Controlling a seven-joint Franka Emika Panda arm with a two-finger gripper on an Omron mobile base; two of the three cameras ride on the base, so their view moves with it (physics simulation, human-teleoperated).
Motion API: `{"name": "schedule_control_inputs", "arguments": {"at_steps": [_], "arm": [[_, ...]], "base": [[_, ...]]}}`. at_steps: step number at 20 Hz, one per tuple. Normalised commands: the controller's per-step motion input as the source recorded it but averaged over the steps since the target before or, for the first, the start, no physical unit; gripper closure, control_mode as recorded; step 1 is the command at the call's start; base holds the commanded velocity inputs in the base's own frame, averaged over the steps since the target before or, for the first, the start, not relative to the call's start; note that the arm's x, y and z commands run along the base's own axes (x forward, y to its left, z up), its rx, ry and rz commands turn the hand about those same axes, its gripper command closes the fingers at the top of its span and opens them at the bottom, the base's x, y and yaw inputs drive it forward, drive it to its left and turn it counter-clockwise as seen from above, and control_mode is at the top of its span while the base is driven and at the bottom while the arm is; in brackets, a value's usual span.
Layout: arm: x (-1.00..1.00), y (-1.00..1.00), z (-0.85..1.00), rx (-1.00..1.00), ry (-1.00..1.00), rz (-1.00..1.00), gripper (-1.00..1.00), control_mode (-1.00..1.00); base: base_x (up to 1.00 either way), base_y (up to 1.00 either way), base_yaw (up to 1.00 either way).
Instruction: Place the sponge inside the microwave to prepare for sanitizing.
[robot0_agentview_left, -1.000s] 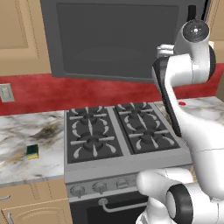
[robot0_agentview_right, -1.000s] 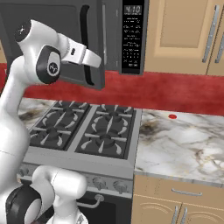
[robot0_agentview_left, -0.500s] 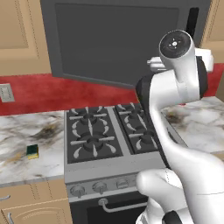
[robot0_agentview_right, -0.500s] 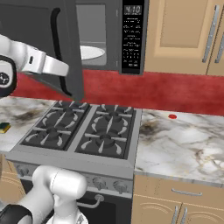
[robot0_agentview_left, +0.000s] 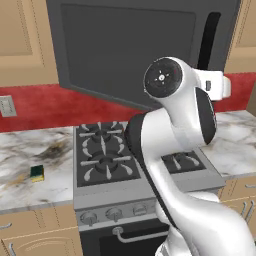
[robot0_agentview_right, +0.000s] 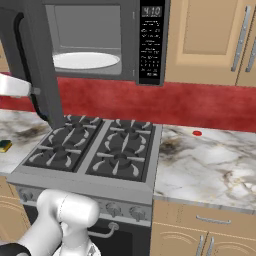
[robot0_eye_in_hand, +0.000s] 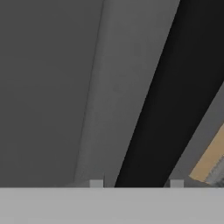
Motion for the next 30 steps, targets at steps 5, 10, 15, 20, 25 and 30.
{"name": "schedule_control_inputs", "arguments": {"at_steps": [5,10,15,20,25,30], "arm": [[-0.09,0.60,-0.10,-0.02,0.01,-0.02,1.00,-1.00],[-0.07,0.62,-0.08,0.00,0.00,-0.04,1.00,-1.00],[-0.16,0.62,-0.12,0.00,0.00,-0.08,1.00,-1.00],[-0.02,0.35,-0.04,0.00,0.00,-0.09,-1.00,-1.00],[0.00,0.00,0.00,0.00,0.00,-0.02,-1.00,-1.00],[0.00,0.30,0.00,0.00,-0.05,0.00,-1.00,-1.00]], "base": [[0.00,0.00,0.00],[0.00,0.00,0.00],[0.00,0.00,0.00],[0.00,0.00,0.00],[0.00,0.00,0.00],[0.00,0.00,0.00]]}}
